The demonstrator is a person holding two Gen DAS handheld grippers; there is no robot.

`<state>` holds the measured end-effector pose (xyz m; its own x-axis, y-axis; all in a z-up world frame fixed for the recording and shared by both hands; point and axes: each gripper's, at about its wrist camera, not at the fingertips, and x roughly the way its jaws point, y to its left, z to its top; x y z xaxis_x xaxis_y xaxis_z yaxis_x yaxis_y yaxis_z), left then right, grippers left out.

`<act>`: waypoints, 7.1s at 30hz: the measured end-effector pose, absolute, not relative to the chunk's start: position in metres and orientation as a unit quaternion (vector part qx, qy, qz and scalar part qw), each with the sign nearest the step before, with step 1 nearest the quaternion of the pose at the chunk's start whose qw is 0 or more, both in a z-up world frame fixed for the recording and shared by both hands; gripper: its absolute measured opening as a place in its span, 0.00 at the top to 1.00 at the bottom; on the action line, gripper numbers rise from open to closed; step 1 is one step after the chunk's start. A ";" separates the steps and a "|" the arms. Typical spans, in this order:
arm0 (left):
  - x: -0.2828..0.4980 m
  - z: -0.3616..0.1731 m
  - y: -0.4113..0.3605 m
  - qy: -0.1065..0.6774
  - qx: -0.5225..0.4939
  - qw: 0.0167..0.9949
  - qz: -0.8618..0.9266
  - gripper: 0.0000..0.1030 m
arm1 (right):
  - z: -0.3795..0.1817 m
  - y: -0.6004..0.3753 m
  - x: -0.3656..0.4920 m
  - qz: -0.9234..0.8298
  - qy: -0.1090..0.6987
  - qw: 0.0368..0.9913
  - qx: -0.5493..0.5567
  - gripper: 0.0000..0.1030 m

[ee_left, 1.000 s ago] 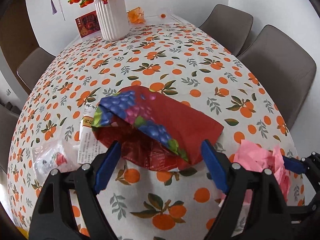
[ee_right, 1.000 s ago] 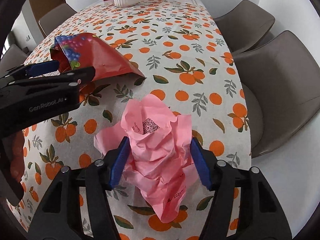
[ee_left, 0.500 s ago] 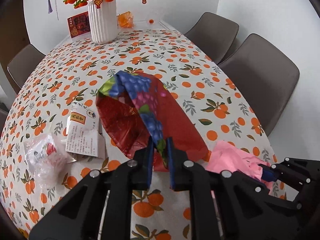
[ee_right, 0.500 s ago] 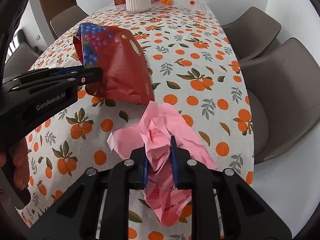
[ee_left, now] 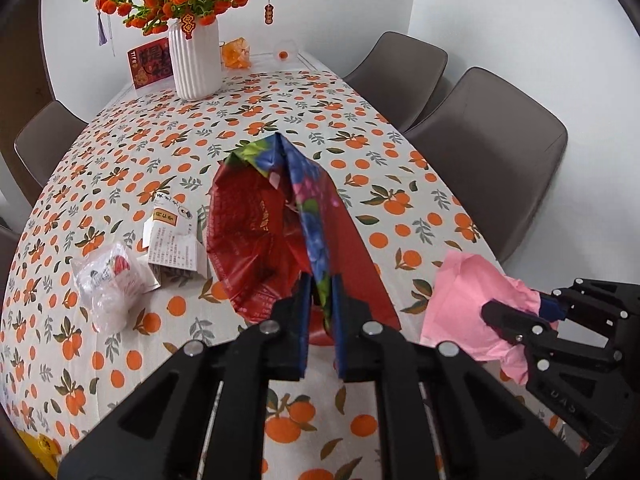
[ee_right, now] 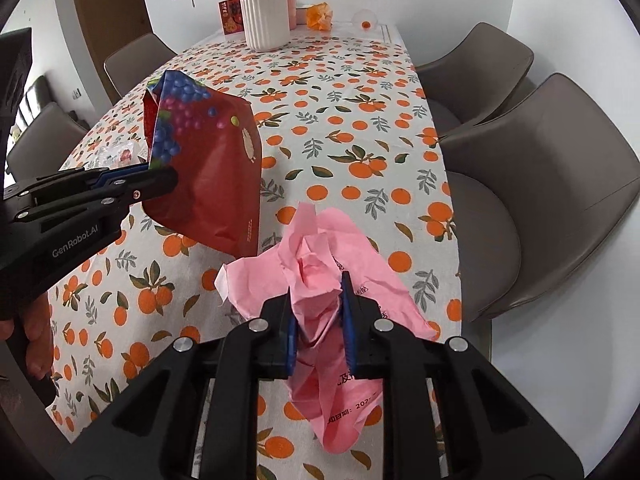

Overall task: Collect trash
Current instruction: 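Grasp the red snack bag with the left tool while the right tool grasps the pink paper, then carry the red snack bag and pink paper off the table over the grey bin, then open the left tool to drop the snack bag while the right tool drops the paper into the bin, then raise both open tools from the bin back toward the table, then grasp the clear plastic bag with the left tool while the right tool grasps the white carton, then carry the clear plastic bag and white carton off the table over the grey bin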

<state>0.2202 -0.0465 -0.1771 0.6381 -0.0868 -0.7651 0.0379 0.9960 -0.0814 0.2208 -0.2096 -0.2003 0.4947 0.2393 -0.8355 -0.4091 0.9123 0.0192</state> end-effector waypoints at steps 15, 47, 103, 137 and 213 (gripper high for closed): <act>0.157 -0.154 -0.141 0.416 0.032 0.898 -0.143 0.91 | -0.176 -0.317 0.146 0.120 0.453 0.882 -0.045 0.84; 0.115 -0.412 -0.492 0.584 0.034 0.793 -0.170 0.91 | -0.378 -0.639 0.103 0.021 0.554 0.832 0.003 0.84; 0.109 -0.543 -0.472 0.604 0.089 0.782 -0.125 0.37 | -0.513 -0.600 0.144 0.123 0.582 0.803 -0.038 0.57; 0.093 -0.185 -0.261 0.506 -0.019 0.862 0.016 0.37 | -0.155 -0.429 0.145 0.230 0.474 0.843 -0.113 0.53; 0.198 -0.226 0.138 0.466 -0.084 0.872 0.122 0.99 | -0.225 -0.018 0.278 0.327 0.436 0.818 -0.184 0.99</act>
<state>0.1978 0.1377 -0.2261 0.5357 0.1339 -0.8337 -0.2910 0.9561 -0.0334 0.2776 -0.0181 -0.2246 0.4058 0.3735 -0.8341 -0.6948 0.7190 -0.0160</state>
